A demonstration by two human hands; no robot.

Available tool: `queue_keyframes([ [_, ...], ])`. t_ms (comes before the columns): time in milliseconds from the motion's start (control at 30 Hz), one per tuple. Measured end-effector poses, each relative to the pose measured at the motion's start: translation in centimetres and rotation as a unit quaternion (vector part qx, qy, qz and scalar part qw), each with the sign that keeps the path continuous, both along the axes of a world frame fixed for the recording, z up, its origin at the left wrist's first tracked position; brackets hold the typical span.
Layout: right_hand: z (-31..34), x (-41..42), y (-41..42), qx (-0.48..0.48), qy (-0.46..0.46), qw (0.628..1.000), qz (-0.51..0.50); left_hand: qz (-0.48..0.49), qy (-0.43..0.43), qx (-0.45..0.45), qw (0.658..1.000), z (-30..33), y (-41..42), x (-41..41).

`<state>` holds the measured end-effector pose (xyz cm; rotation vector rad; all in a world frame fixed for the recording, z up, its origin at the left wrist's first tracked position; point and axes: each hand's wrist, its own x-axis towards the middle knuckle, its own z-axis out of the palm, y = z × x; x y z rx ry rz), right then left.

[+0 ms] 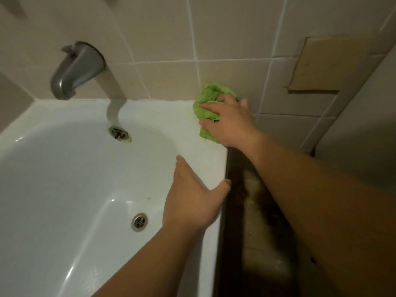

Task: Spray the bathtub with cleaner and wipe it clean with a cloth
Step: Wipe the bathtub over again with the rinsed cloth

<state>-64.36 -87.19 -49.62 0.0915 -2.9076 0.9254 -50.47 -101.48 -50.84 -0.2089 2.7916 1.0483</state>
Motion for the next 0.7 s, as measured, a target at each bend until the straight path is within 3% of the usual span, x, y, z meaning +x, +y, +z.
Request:
queue_keyframes([
  [167,-1.2,3.7,2.6,0.007,0.054,0.992,0.112,0.034,-0.046,0.014,0.998,0.9,-0.4,2.3],
  [400,0.6,1.3,-1.3,0.091,0.017,0.995,0.034,0.045,-0.088,-0.015,0.995,2.0,-0.4,4.1],
  [600,-0.3,9.7,-0.5,0.022,0.044,0.993,0.109,0.047,-0.134,-0.028,0.989,3.4,-1.3,8.5],
  [700,0.4,13.5,0.8,0.035,0.013,0.989,0.143,0.033,-0.158,-0.074,0.984,4.7,-2.1,11.6],
])
